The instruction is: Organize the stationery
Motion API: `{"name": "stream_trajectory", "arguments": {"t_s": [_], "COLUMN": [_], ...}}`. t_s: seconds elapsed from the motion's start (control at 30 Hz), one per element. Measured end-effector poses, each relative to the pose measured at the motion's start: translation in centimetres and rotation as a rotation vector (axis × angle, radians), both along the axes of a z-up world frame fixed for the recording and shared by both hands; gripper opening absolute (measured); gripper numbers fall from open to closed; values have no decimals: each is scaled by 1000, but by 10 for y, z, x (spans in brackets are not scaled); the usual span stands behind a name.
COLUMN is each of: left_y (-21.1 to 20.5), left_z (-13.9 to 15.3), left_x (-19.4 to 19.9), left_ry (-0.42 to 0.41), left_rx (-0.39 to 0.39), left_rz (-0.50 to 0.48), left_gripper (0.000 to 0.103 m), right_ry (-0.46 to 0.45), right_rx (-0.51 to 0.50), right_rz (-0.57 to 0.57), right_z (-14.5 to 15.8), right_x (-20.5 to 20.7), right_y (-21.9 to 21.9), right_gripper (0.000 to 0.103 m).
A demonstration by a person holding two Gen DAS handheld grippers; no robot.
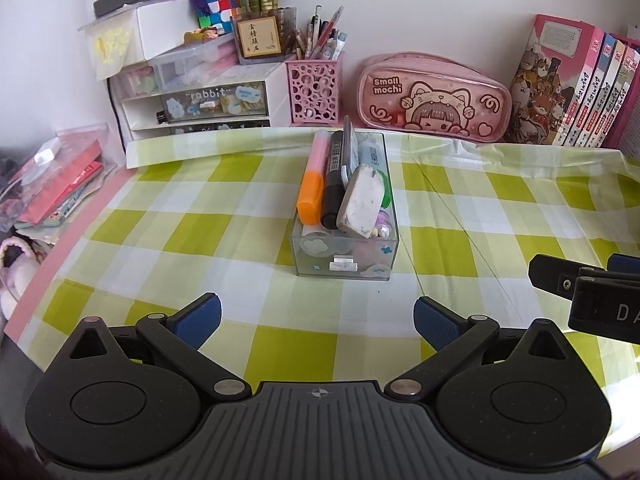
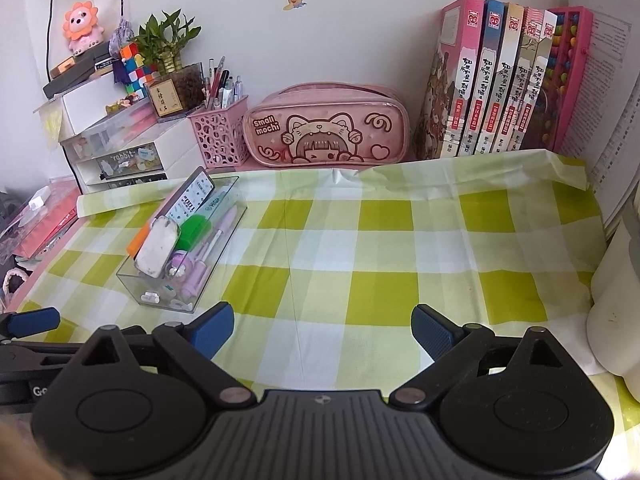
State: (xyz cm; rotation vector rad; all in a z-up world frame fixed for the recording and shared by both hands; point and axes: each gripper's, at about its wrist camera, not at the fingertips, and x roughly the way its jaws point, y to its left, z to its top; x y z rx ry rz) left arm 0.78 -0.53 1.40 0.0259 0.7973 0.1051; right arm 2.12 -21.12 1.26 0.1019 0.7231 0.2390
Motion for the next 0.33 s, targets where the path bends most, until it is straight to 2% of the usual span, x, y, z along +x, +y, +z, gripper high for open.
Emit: {"name": "stream_trajectory", "arguments": {"t_s": [0.33], "left_y": [0], "left_z": [-5], "left_x": [4], "left_ry": [16], "left_rx": [1], "left_rz": [-2], "left_gripper": [98], "right_ry": [19], "right_rx": [1], "right_rz": [6], "right_z": [-6], "right_x": [5], "right_y": [1], "right_gripper": [97]}}
